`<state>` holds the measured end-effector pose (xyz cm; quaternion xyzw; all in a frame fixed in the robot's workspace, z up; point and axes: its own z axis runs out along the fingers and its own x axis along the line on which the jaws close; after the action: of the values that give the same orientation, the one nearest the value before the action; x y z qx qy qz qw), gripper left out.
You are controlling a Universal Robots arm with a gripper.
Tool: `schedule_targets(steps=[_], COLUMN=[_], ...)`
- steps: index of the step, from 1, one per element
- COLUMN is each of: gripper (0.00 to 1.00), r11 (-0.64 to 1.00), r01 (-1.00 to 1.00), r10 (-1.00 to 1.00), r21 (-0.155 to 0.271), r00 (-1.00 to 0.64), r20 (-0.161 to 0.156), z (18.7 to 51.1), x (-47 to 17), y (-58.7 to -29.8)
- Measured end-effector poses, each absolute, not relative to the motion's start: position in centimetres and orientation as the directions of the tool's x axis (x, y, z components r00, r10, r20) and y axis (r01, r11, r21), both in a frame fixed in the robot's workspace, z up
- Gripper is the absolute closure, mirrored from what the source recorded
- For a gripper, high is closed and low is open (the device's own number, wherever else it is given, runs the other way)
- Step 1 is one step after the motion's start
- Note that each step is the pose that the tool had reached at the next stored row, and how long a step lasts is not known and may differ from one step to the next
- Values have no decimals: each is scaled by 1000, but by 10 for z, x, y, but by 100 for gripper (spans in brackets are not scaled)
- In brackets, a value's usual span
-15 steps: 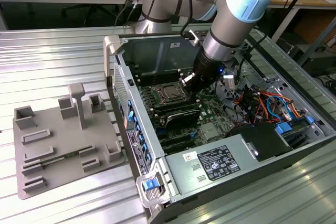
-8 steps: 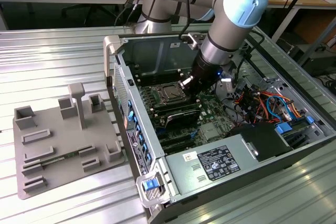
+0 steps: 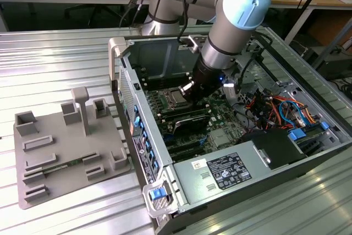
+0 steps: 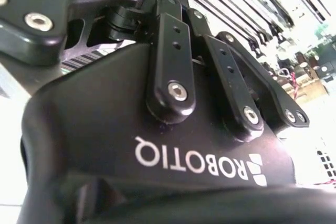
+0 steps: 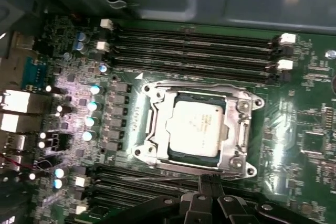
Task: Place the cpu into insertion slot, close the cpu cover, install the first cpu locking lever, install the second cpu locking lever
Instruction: 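Install the second cpu locking lever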
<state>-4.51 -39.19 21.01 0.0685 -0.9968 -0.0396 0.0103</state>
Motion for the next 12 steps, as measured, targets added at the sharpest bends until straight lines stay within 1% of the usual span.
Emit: schedule_targets(steps=[12], gripper=[89], r11=[987], r01=[-136], r10=[-137], r21=[79], r00=[-990], r20=[9], z=[210], x=[-85], y=[-392])
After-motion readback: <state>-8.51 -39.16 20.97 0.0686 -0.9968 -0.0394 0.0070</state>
